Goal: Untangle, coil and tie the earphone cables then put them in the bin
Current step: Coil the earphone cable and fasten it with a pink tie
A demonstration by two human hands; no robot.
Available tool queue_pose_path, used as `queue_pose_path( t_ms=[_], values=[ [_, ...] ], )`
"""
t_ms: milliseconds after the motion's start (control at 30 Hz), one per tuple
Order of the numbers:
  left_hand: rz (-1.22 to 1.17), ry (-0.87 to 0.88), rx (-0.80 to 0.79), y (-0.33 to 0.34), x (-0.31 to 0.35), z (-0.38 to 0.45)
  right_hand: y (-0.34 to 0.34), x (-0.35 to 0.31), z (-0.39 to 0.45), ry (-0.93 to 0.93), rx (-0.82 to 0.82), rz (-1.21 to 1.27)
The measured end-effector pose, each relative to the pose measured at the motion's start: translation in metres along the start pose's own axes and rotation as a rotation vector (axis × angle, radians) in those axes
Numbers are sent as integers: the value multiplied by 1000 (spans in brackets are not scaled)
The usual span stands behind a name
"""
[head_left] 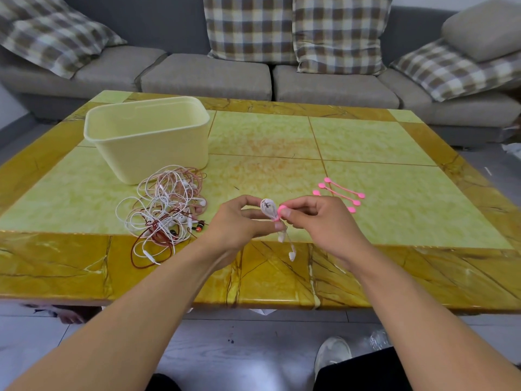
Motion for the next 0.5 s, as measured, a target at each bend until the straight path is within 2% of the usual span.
queue_pose_path(
  t_ms=[167,400,500],
  values=[
    [-212,-33,0,0,1,1,-1,4,2,71,-3,113],
    [-235,12,-64,3,3,4,2,0,1,81,8,223],
    [-280,40,-38,2,4,5,3,-2,0,92,-30,203]
  ],
)
Point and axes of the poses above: each hand's wrist, its own z-axis towards the middle knuckle, its own y-axis out of the palm, x = y × z, the point moved 4 cm from there along z, towards the middle knuckle, and after that the axes turned 6 degrees about z, right-handed, at the moved point
